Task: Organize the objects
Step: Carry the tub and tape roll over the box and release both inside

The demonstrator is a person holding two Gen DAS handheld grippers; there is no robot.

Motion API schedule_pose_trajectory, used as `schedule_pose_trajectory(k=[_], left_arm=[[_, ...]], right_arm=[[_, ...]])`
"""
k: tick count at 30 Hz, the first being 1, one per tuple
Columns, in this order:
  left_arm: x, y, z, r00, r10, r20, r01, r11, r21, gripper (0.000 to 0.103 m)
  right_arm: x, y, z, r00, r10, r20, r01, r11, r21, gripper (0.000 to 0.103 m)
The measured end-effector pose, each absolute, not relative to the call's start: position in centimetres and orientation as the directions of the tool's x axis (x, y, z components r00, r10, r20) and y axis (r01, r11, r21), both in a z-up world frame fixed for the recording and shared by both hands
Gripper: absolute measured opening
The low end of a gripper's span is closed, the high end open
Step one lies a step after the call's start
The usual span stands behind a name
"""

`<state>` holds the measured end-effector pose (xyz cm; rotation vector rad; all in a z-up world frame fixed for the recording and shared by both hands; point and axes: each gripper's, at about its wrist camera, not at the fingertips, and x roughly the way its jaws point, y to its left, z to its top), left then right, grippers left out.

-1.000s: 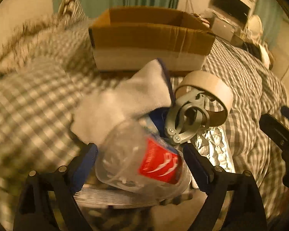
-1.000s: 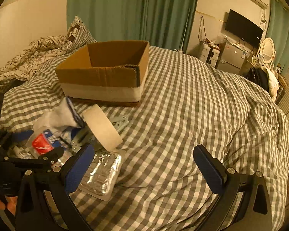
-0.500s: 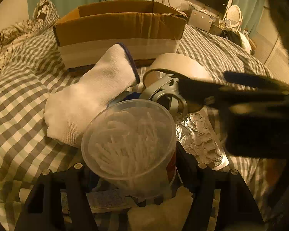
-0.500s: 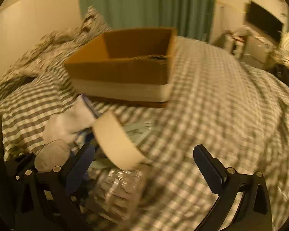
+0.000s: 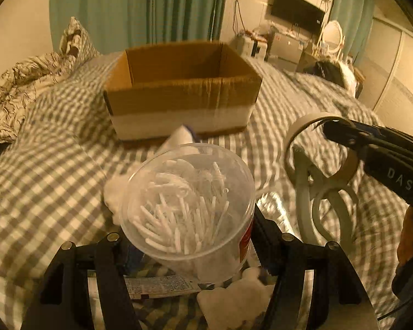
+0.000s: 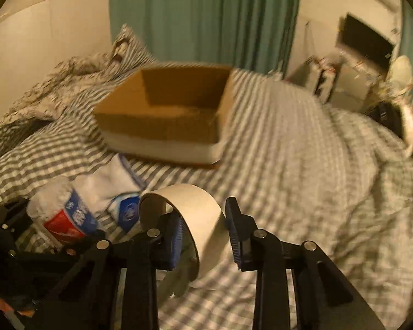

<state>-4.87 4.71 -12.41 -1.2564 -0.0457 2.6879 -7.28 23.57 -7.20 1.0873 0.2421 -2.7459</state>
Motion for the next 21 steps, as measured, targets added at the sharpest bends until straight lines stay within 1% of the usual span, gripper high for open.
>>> schedule_pose_trajectory(k=[2, 3, 4, 9, 16, 21], left_arm=[[-4.5, 4.7, -11.2, -0.651, 0.171, -0.739, -0.147, -0.984, -0.099, 0.067], [-4.4, 4.7, -10.5, -0.664, 0.167, -0.729, -0.147, -0.985, -0.092, 0.067], [-4.3, 4.7, -10.1, -0.671, 0.166, -0.723, -0.148, -0.985, -0.089, 0.067], [-4.1, 4.5, -8.3, -0.693, 0.177, -0.698, -0.157, -0.983, -0.094, 0.067], [-5.7, 3.6, -5.5, -0.729, 0.164, -0.665, -0.145, -0.986, -0.084, 0.067], [-9.4, 2.8, -2.9, -0.760, 0.159, -0.631, -0.157, -0.986, -0.059, 0.067]], right_arm=[[-6.5, 24.0, -5.6, -0.751, -0.068, -0.657, 0.187, -0.976, -0.113, 0.026], [-5.8, 24.1, -4.4, -0.779, -0.050, -0.625, 0.168, -0.977, -0.130, 0.025], [-5.5, 24.2, -3.8, -0.789, -0.052, -0.613, 0.165, -0.978, -0.130, 0.025], [-4.8, 23.8, -1.1, -0.808, -0.046, -0.587, 0.164, -0.975, -0.149, 0.025], [-5.3, 22.2, 0.3, -0.825, -0.095, -0.558, 0.211, -0.966, -0.149, 0.025], [-8.6, 20.0, 2.0, -0.825, -0.160, -0.542, 0.271, -0.954, -0.130, 0.025]])
